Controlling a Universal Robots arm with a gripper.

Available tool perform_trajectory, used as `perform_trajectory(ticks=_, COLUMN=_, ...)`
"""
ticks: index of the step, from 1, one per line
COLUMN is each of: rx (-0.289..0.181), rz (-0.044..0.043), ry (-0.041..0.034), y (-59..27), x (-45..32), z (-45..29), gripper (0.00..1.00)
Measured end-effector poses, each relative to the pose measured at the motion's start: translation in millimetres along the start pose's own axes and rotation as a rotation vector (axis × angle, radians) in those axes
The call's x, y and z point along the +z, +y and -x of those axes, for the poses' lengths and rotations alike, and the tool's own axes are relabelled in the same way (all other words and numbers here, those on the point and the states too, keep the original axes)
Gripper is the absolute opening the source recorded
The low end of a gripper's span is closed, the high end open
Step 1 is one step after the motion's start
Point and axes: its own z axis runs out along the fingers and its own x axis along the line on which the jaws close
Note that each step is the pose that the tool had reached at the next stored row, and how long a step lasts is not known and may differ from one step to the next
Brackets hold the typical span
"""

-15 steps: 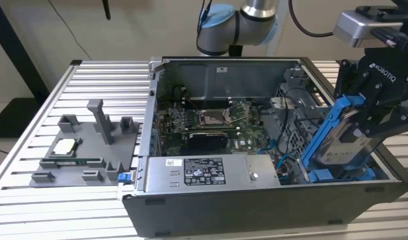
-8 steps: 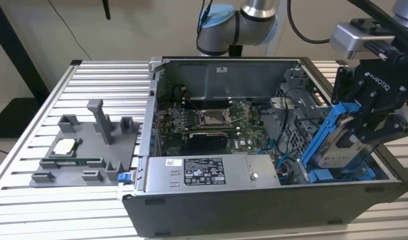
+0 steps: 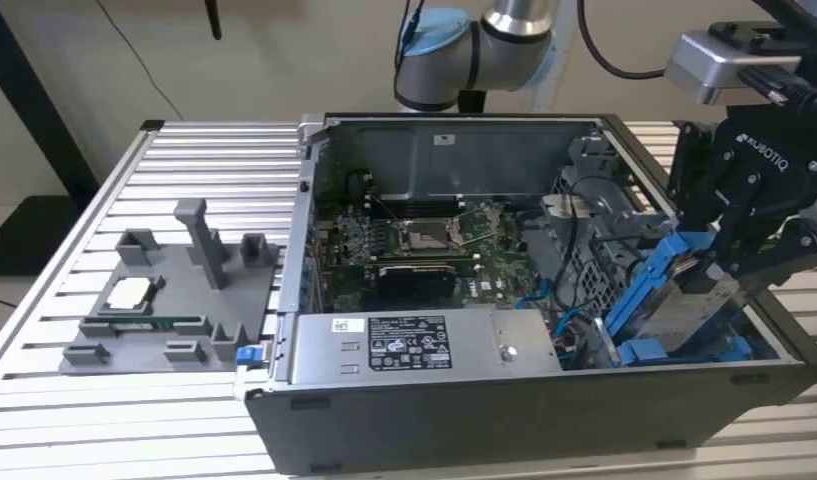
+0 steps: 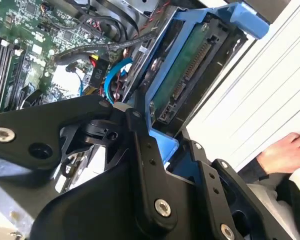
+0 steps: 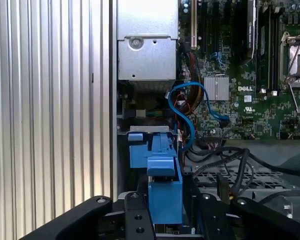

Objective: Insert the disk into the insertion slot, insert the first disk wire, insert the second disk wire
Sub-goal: 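Insert the disk into the insertion slot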

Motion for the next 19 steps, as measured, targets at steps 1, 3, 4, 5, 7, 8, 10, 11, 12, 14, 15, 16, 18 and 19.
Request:
perform_trajectory(ticks=1, rx=0.0, rz=-0.0003, ry=-0.0034, y=0.0, x=-0.1, z=0.0, gripper=0.41)
perform_trajectory(ticks=3, rx=-0.001, rz=-0.0013, ry=-0.0212, y=-0.1, x=-0.2, z=0.1, gripper=0.41)
perform_trajectory(ticks=4, rx=-0.001, rz=-0.002, ry=-0.0322, y=0.0, x=-0.2, z=0.2, gripper=0.41)
perform_trajectory(ticks=5, rx=-0.001, rz=-0.0027, ry=-0.043, y=0.0, x=-0.2, z=0.3, gripper=0.41)
perform_trajectory(ticks=7, rx=-0.002, rz=-0.0037, ry=-0.0616, y=0.0, x=-0.2, z=0.4, gripper=0.41)
perform_trajectory(ticks=8, rx=-0.002, rz=-0.0038, ry=-0.0682, y=0.0, x=-0.1, z=0.4, gripper=0.43)
perform_trajectory(ticks=10, rx=0.0, rz=-0.0038, ry=-0.0726, y=0.0, x=-0.2, z=0.4, gripper=0.49)
perform_trajectory(ticks=11, rx=0.001, rz=-0.0039, ry=-0.0735, y=0.0, x=-0.2, z=0.4, gripper=0.49)
perform_trajectory(ticks=12, rx=0.002, rz=-0.0038, ry=-0.075, y=0.0, x=-0.2, z=0.4, gripper=0.55)
perform_trajectory(ticks=14, rx=0.004, rz=-0.0038, ry=-0.0788, y=0.0, x=-0.5, z=0.7, gripper=0.55)
perform_trajectory(ticks=15, rx=0.004, rz=-0.0043, ry=-0.0834, y=0.0, x=-0.6, z=1.0, gripper=0.55)
perform_trajectory(ticks=16, rx=0.004, rz=-0.0051, ry=-0.0892, y=0.0, x=-0.6, z=1.7, gripper=0.55)
perform_trajectory(ticks=18, rx=0.004, rz=-0.0072, ry=-0.098, y=0.0, x=-0.3, z=4.8, gripper=0.55)
perform_trajectory(ticks=19, rx=0.004, rz=-0.0081, ry=-0.1002, y=0.1, x=0.1, z=7.1, gripper=0.55)
